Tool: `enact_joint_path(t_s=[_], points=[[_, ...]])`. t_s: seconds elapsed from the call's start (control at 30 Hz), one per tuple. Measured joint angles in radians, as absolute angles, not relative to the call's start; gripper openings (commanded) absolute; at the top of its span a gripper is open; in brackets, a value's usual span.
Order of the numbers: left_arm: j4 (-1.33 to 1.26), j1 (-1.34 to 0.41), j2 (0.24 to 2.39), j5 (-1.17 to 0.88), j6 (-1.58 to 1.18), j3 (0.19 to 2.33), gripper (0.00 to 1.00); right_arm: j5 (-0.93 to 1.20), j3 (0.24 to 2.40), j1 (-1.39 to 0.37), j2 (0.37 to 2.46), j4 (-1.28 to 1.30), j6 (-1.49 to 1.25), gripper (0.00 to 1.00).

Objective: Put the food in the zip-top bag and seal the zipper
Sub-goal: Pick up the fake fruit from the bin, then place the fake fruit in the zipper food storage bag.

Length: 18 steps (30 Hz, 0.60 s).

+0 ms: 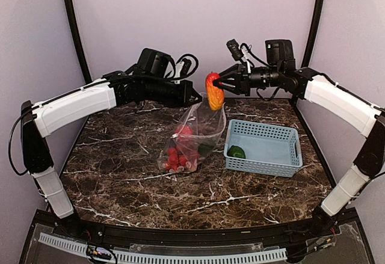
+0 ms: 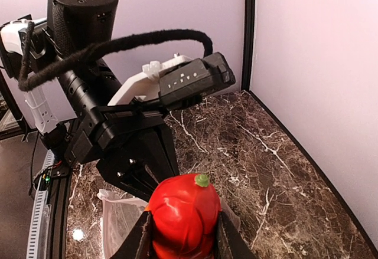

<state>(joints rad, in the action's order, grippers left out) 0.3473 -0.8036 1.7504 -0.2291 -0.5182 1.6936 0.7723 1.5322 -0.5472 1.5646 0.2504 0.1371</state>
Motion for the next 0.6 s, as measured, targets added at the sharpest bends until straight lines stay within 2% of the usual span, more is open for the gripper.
enact_joint_path(t_s=[0.3,0.6], points=[[0.340,-0.804,1.750,-0.194,-0.584,1.694,0.01,0.750,1.450,-0.599,1.586,0.210,0.135,0.37],[0.327,-0.804,1.750,-0.174,-0.588,1.692,0.01,0.718,1.413,-0.627,1.590,0.214,0.173,0.61]])
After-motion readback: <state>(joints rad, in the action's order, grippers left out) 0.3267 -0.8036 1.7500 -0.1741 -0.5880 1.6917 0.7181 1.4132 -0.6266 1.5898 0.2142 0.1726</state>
